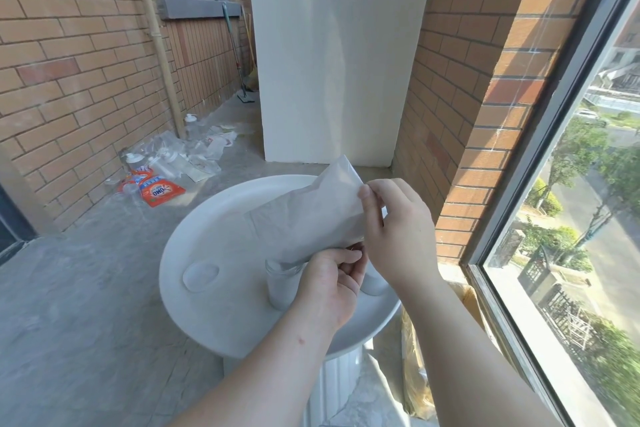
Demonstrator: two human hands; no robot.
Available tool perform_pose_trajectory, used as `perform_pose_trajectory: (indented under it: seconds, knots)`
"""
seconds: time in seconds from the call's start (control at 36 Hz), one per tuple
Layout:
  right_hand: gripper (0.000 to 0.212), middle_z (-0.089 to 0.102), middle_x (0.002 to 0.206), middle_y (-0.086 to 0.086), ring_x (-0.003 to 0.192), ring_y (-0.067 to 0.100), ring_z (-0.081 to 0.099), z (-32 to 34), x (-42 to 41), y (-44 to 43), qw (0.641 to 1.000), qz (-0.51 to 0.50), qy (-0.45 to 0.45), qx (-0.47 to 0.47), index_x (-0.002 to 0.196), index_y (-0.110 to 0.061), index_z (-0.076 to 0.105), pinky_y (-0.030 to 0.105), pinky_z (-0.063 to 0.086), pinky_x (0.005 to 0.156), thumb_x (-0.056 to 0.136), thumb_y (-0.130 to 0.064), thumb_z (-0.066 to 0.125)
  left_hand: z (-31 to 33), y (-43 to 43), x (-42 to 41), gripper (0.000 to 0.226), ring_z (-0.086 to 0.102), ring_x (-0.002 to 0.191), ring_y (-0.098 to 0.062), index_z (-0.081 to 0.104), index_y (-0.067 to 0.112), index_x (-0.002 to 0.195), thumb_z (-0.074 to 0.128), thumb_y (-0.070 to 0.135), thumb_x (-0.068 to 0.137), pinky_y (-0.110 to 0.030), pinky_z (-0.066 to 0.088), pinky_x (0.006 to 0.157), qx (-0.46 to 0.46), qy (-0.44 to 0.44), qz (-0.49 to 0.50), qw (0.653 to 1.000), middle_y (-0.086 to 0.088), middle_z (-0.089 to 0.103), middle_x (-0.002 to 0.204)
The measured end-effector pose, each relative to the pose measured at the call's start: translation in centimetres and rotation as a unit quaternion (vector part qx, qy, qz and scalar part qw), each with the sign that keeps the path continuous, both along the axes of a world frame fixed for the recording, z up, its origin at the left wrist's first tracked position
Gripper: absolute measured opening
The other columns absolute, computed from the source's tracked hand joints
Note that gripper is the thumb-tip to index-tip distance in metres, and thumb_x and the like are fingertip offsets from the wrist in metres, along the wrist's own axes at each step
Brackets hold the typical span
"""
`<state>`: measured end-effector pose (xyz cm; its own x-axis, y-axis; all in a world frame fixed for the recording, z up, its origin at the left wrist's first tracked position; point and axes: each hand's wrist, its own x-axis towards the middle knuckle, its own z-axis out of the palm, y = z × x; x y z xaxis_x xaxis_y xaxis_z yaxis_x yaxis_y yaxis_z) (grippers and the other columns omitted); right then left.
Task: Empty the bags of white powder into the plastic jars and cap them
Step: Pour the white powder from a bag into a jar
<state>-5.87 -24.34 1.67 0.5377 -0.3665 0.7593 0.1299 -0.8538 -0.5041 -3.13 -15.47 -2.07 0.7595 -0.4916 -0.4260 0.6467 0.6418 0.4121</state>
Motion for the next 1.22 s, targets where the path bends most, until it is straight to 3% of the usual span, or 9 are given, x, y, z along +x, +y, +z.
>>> perform_pose_trajectory:
  seconds: [1.22]
  knots:
    - [0.025, 0.057, 0.082, -0.003, 0.076, 0.024, 0.055, 0.29, -0.13, -0.14, 1.0, -0.003, 0.005, -0.011, 0.088, -0.014, 0.063, 0.049, 0.048, 0.066, 0.1, -0.028, 0.047, 0.18, 0.06, -0.07, 0.033, 0.071, 0.064, -0.02, 0.068, -0.003, 0.087, 0.044, -0.025, 0.079, -0.027, 0.061, 0.067, -0.011, -0.001, 0.002, 1.0, -0.013, 0.072, 0.08]
